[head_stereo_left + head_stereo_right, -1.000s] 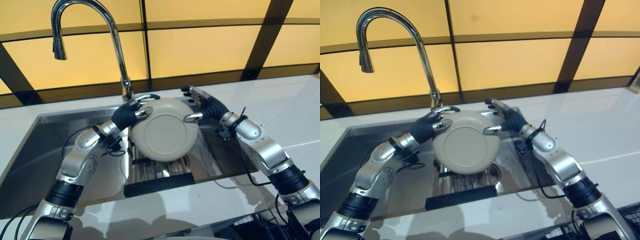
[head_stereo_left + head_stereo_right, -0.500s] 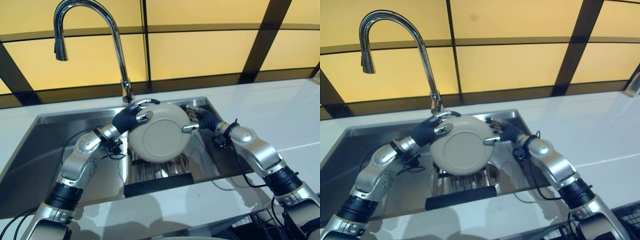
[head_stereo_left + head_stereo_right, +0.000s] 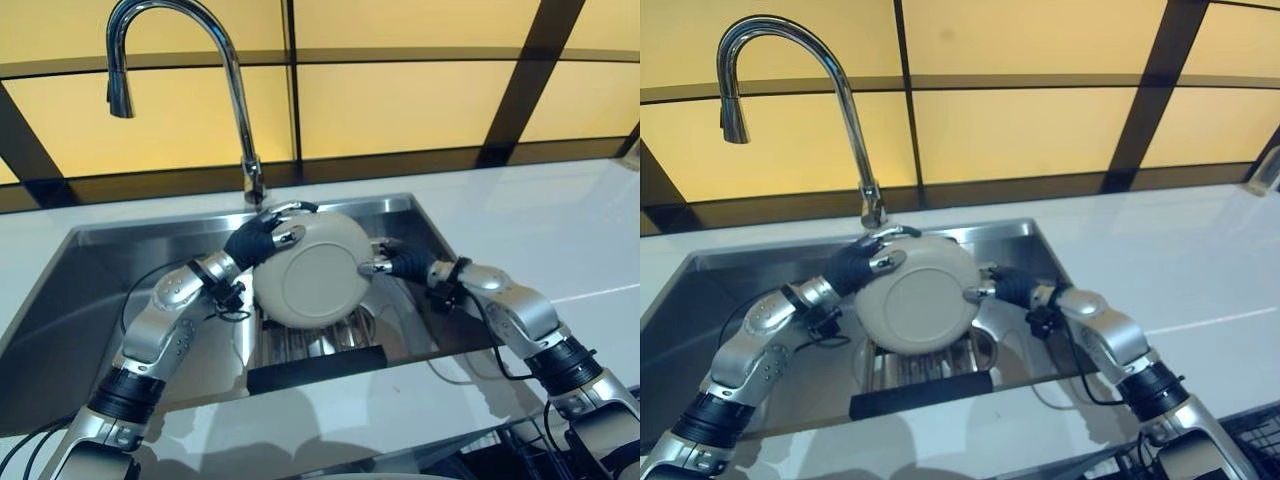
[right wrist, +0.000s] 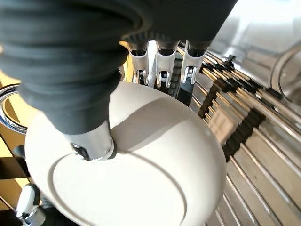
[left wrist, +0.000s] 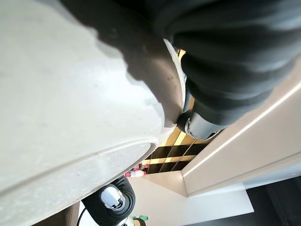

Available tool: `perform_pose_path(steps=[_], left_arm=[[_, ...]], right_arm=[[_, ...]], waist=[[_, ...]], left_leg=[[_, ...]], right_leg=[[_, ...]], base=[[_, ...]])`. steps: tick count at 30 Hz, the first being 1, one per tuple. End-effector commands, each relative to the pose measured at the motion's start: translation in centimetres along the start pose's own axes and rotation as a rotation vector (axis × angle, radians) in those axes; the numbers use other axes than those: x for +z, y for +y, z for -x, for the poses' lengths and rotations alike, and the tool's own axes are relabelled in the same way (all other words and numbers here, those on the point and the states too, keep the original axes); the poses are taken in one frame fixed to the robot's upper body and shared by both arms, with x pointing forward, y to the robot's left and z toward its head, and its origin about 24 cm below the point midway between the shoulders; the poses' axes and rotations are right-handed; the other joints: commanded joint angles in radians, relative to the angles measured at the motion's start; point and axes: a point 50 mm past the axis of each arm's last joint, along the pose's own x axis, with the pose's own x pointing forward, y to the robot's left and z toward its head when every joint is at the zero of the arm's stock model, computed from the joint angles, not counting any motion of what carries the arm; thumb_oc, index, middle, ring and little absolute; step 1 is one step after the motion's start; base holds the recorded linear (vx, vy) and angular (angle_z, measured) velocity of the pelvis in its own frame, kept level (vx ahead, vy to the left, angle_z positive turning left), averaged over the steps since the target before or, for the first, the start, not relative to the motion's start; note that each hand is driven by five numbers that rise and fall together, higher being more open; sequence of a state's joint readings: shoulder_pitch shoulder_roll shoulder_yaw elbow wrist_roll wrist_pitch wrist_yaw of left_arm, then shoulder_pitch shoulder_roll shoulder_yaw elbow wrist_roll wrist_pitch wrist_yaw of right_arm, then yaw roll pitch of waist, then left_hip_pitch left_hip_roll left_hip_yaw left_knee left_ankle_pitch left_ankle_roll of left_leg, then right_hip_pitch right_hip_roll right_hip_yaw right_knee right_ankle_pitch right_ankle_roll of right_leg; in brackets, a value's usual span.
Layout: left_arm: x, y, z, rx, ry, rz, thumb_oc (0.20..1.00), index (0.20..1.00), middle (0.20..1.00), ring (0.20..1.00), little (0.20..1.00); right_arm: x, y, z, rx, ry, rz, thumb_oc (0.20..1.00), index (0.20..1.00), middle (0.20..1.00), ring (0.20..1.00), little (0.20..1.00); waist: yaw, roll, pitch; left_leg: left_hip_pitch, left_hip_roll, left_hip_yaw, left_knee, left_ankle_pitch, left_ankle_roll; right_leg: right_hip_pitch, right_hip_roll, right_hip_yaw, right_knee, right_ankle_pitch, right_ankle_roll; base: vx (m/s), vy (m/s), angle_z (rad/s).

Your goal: Pick up plates and place into dishwasher.

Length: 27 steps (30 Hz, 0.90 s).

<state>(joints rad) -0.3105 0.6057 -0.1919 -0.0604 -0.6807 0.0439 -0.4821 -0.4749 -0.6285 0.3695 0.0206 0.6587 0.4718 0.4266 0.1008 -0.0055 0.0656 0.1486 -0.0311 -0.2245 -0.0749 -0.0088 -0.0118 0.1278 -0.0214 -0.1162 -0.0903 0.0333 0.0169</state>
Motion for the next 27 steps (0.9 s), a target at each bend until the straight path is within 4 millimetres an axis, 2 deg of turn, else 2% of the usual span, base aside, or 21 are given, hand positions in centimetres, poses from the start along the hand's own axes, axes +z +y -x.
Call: perform_pose_path(steps=[1, 3, 4, 5, 6, 13, 27], left_arm=[[2.7, -1.7, -2.1, -0.089, -0.221, 0.035, 0.2, 0.2, 0.2, 0.2, 0.2], [2.5, -1.9, -2.3, -0.09, -0.22, 0.046, 0.2, 0.2, 0.2, 0.2, 0.2], [2.3, -2.1, -2.4, -0.089, -0.218, 0.053, 0.2, 0.2, 0.2, 0.2, 0.2], [2.2, -2.1, -2.5, -0.088, -0.218, 0.061, 0.2, 0.2, 0.2, 0.2, 0.2], [2.1, -2.1, -2.5, -0.086, -0.22, 0.076, 0.2, 0.2, 0.2, 0.2, 0.2], [0.6, -2.8, -3.1, -0.077, -0.194, 0.154, 0.2, 0.2, 0.2, 0.2, 0.2], [-0.3, -2.7, -2.3, -0.03, -0.171, 0.201, 0.2, 0.2, 0.2, 0.2, 0.2]], right_arm=[[-0.3, 1.5, -0.9, 0.109, -0.03, -0.09, 0.837, 0.837, 0.837, 0.837, 0.837], [-0.5, 1.9, -1.1, 0.136, -0.032, -0.119, 0.736, 0.736, 0.736, 0.736, 0.736], [-0.6, 2.1, -1.2, 0.152, -0.032, -0.136, 0.652, 0.652, 0.652, 0.652, 0.652], [-0.6, 2.2, -1.3, 0.165, -0.035, -0.145, 0.369, 0.369, 0.369, 0.369, 0.369], [-0.6, 2.3, -1.3, 0.183, -0.036, -0.156, 0.2, 0.2, 0.2, 0.2, 0.2], [-0.4, 3.5, -1.9, 0.254, -0.087, -0.248, 0.2, 0.2, 0.2, 0.2, 0.2], [-1.9, 2.7, -0.7, 0.186, -0.092, -0.29, 0.2, 0.2, 0.2, 0.2, 0.2]], waist=[[0.003, -0.034, -0.058], [0.002, -0.035, -0.058], [0.002, -0.036, -0.058], [0.002, -0.036, -0.058], [0.002, -0.036, -0.058], [-0.002, -0.035, -0.058], [-0.022, -0.033, -0.059]], left_leg=[[-0.061, -0.053, 0.042, 0.029, -0.04, 0.023], [-0.06, -0.055, 0.041, 0.031, -0.041, 0.024], [-0.059, -0.056, 0.042, 0.032, -0.042, 0.024], [-0.06, -0.056, 0.042, 0.033, -0.042, 0.025], [-0.059, -0.056, 0.043, 0.034, -0.043, 0.026], [-0.053, -0.058, 0.042, 0.033, -0.046, 0.029], [-0.048, -0.072, 0.086, 0.049, -0.068, 0.049]], right_leg=[[-0.013, 0.007, 0.025, 0.083, -0.124, 0.038], [-0.013, 0.007, 0.027, 0.082, -0.122, 0.039], [-0.012, 0.007, 0.028, 0.081, -0.121, 0.04], [-0.012, 0.006, 0.028, 0.08, -0.12, 0.04], [-0.011, 0.006, 0.029, 0.08, -0.119, 0.04], [-0.008, 0.0, 0.032, 0.079, -0.115, 0.045], [-0.025, -0.021, 0.054, 0.092, -0.105, 0.065]], base=[[0.0, 0.0, 0.0], [0.0, 0.0, 0.0], [0.0, 0.0, 0.0], [0.0, 0.0, 0.0], [0.0, 0.0, 0.0], [0.04, 0.037, 0.0], [0.04, 0.054, -0.01]])
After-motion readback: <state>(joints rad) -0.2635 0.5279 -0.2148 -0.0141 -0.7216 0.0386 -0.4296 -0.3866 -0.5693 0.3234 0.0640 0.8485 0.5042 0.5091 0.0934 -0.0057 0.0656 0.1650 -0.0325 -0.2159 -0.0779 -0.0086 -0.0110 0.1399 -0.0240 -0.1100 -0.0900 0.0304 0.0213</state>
